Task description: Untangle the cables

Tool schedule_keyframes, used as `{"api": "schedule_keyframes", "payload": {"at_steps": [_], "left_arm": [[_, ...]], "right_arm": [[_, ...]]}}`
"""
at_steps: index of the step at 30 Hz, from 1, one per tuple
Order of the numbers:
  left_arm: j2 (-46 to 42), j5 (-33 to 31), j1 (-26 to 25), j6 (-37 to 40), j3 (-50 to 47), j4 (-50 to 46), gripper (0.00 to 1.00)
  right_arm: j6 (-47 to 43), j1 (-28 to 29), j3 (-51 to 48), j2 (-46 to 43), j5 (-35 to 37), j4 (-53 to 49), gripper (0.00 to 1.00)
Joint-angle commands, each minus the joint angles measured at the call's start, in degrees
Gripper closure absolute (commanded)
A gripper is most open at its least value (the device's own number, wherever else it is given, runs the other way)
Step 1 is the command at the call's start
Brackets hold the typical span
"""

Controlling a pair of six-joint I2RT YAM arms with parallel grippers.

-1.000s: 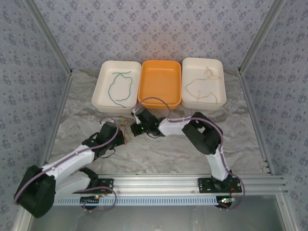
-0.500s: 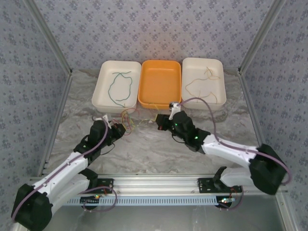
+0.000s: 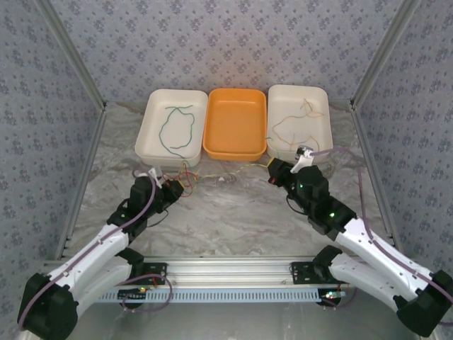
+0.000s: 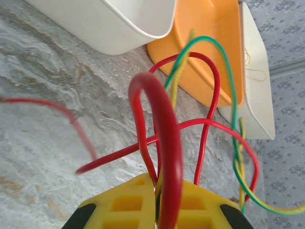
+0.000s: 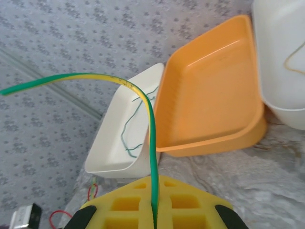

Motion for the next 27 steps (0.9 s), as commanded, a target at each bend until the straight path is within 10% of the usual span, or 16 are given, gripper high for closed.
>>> {"api": "schedule_keyframes", "payload": {"at_steps": [1,21,25,27], "left_arm": [[-2.2,-4.4,1.5,0.9,-0.1,-7.4,1.00],[4.0,-1.9,0.4,3.4,1.7,-6.9,0.98],[4.3,-2.7,-1.5,2.7,2.5,-8.0,0.17],[1.6,-3.8,-2.3,2.6,3.7,-8.8,0.01]], "right_arm": [[-1.7,-2.6,3.4,-4.2,2.4,-7.0,1.00],[-9.0,-5.8,12.7,-2.4,-13.5,-13.5,1.00],[-11.6,-4.5,13.0,-0.2,-17.0,-12.1,1.00],[-13.2,-4.0,12.9,0.8,-19.2,-11.7,1.00]]}}
